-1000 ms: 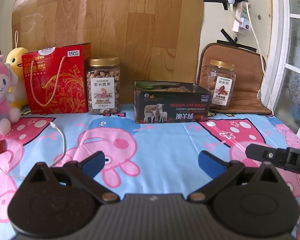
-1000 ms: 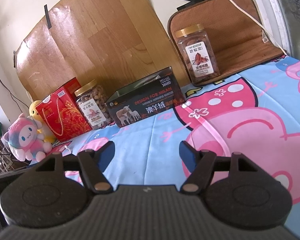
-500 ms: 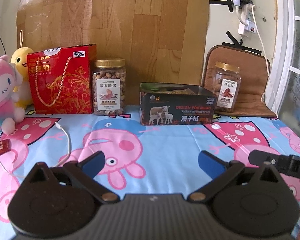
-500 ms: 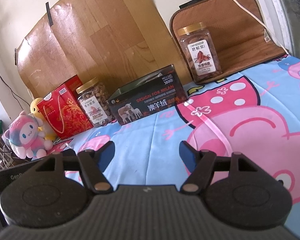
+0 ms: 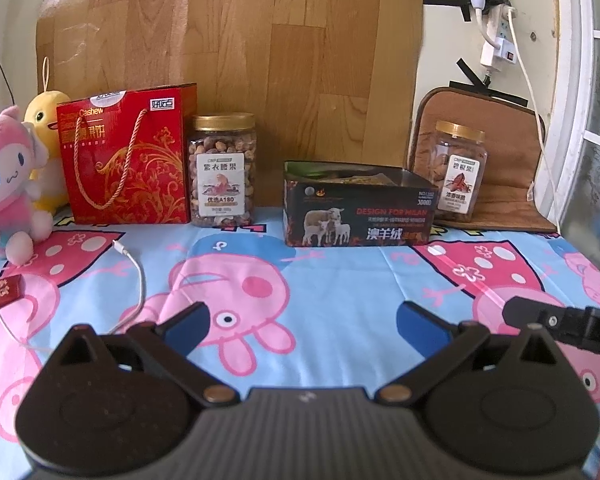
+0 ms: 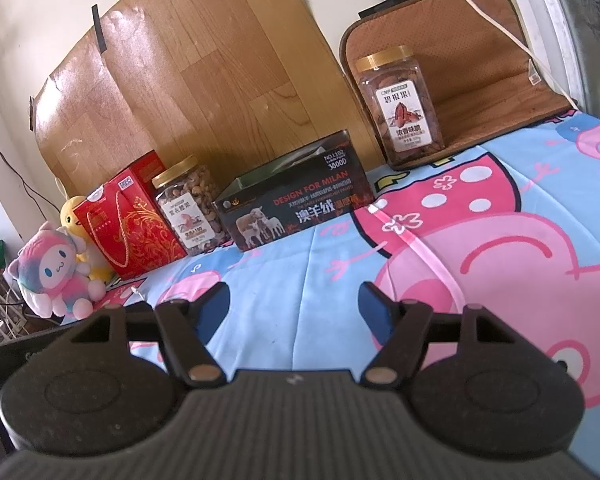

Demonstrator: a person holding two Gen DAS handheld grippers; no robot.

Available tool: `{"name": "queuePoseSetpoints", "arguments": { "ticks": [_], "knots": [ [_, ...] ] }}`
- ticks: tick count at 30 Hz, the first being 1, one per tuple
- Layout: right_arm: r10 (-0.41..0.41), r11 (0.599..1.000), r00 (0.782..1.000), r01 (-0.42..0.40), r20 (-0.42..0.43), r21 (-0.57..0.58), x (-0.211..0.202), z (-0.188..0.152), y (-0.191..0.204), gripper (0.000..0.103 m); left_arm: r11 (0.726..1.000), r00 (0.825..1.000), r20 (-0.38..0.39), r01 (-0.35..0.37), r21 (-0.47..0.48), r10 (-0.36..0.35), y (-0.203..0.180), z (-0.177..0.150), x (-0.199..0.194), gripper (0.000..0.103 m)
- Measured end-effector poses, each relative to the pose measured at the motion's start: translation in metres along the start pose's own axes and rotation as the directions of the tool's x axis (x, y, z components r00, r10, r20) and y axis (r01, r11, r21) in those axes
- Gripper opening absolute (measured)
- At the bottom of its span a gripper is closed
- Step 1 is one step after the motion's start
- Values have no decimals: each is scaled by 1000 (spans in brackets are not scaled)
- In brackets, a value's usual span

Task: Organize snacks

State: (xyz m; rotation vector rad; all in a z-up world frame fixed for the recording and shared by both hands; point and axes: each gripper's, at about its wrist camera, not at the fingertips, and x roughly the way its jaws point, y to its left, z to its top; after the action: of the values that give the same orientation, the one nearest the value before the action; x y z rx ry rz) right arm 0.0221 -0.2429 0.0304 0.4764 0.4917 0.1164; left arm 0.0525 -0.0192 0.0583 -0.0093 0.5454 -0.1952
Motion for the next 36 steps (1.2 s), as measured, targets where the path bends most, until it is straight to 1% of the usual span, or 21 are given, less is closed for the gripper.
{"name": "queuePoseSetpoints", "arguments": {
  "ticks": [16, 23, 31, 36],
  "knots": [
    [12, 1000, 1000, -12, -19, -19, 2, -6, 6, 73, 1000, 1000, 12, -29, -1, 29, 1, 1, -1, 103],
    [13, 1000, 1000, -13, -20, -19, 2, -6, 6, 73, 999, 998, 30, -47, 4, 47, 1, 0, -2, 103],
    [12, 1000, 1000, -12, -20, -18, 1, -6, 6, 73, 999, 999, 30, -33, 14, 33, 0, 0, -4, 103],
    [12, 1000, 1000, -12, -21, -15, 1, -7, 5, 73, 999, 999, 27, -40, 25, 39, -2, 0, -3, 103]
  ]
}}
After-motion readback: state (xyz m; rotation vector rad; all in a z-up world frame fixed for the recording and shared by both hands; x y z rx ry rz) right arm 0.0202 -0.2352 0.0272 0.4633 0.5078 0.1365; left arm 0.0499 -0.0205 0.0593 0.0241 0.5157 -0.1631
